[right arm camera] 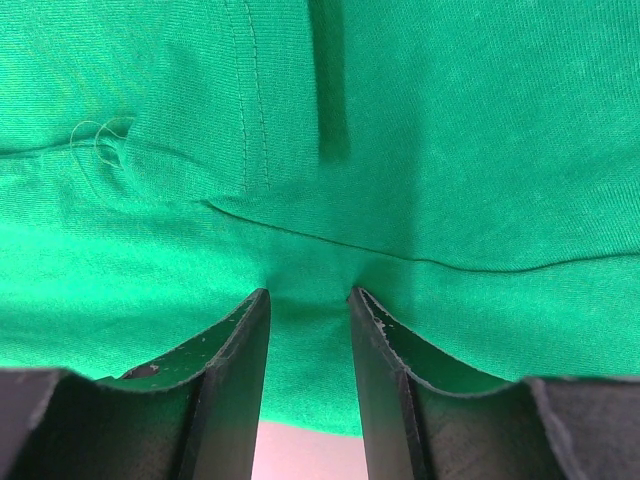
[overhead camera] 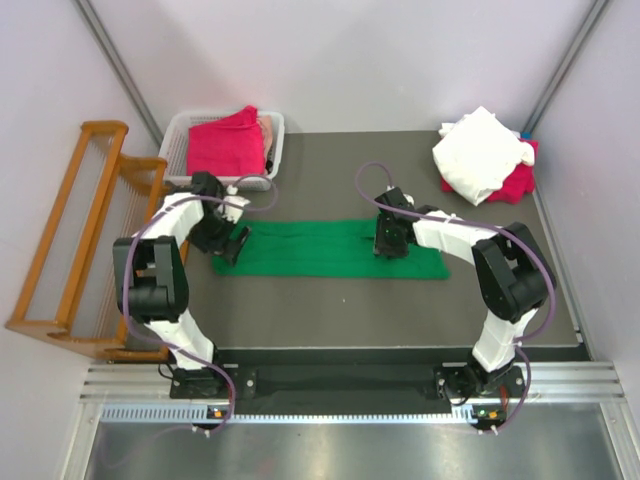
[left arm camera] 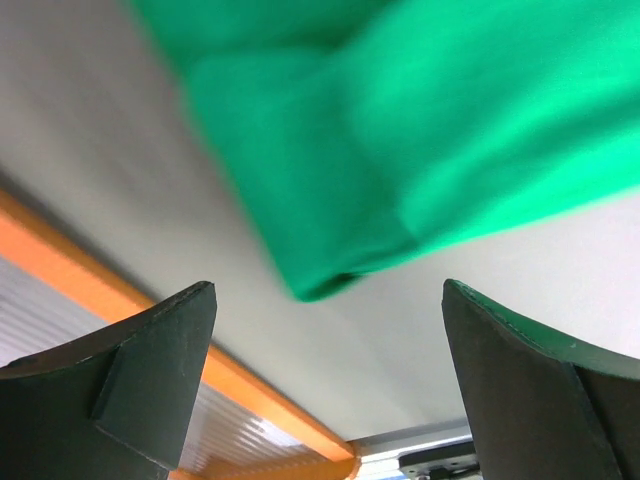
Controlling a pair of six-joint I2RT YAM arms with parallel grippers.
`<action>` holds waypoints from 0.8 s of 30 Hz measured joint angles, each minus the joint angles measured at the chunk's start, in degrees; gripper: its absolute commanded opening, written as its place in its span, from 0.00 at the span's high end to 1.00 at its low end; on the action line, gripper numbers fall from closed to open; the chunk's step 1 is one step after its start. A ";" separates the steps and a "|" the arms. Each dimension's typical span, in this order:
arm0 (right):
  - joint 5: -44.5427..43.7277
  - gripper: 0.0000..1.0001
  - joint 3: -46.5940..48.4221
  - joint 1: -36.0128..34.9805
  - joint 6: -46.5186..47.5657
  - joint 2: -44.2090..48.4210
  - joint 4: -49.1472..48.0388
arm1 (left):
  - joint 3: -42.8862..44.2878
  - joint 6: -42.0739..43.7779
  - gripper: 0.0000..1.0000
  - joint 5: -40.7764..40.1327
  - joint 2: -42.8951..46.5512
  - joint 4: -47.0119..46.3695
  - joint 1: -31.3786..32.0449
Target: Fold and stack the t-shirts
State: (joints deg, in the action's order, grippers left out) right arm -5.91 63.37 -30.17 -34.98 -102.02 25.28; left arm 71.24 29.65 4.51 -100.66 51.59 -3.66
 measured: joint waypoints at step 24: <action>0.50 0.63 -0.72 0.44 -0.02 0.39 -0.72 | -7.74 -3.56 0.01 2.47 2.51 -0.59 9.29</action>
State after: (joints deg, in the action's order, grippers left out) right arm -5.41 62.65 -29.74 -35.00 -101.62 24.56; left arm 63.51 26.09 6.98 -98.15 51.00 5.63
